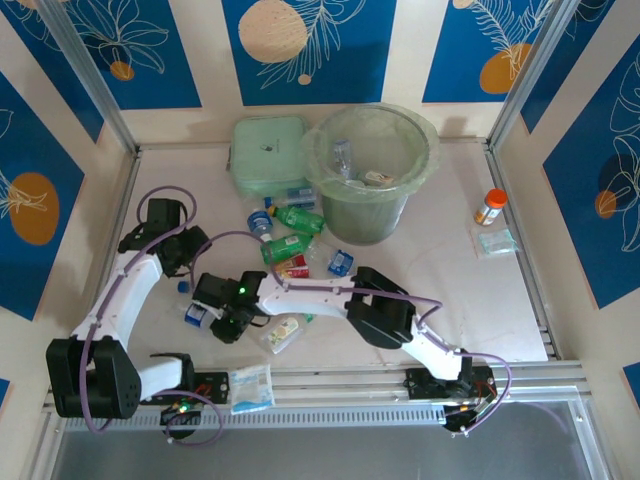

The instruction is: Put the plastic bottles in the bin

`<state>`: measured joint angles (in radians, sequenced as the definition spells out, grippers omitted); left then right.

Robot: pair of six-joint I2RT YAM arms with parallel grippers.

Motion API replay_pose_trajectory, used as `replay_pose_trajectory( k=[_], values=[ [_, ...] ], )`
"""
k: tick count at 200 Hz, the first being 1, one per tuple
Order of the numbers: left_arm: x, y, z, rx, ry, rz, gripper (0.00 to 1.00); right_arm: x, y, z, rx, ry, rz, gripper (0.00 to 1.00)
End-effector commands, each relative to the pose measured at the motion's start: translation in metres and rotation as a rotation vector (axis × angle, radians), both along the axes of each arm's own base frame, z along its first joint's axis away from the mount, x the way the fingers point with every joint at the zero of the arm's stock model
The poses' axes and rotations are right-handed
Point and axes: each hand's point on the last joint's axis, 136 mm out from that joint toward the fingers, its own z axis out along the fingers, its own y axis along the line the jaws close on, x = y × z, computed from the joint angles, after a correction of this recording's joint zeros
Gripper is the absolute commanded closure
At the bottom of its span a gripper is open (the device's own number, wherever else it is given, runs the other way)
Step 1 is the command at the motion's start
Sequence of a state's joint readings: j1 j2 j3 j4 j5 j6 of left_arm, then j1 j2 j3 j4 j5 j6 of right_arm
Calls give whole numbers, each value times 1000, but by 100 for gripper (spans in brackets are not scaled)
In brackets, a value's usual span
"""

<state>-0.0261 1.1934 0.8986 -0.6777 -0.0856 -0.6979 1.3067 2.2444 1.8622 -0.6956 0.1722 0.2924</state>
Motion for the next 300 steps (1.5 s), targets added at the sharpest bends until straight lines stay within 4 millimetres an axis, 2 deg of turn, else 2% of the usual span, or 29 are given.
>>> replay_pose_trajectory(
  k=[1,26,82,109,124,155,184,206,235,273,300],
  values=[
    [2,8,20,44,-34,3,22,-2,-5,57,101,-30,-26,85],
    [6,14,28,87,-45,-4,22,6,-29,79,127,-36,-105,86],
    [13,14,41,101,-90,-18,22,23,-101,136,204,-72,-299,86],
    [14,12,39,96,-89,-29,22,41,-134,168,246,-112,-416,86],
    [15,6,39,84,-104,-49,22,50,-150,194,299,-131,-469,86],
    [18,-15,39,63,-132,-117,22,87,-193,244,363,-191,-624,85],
    [21,-42,37,58,-136,-198,22,132,-244,276,378,-256,-828,85],
    [24,-60,36,52,-139,-243,22,166,-275,290,396,-250,-945,85],
    [25,-80,38,43,-152,-294,22,200,-302,298,395,-251,-1021,84],
    [20,-98,35,38,-151,-349,22,235,-330,293,389,-238,-1087,82],
    [19,-104,33,35,-148,-366,23,256,-351,282,354,-226,-1139,80]
  ],
)
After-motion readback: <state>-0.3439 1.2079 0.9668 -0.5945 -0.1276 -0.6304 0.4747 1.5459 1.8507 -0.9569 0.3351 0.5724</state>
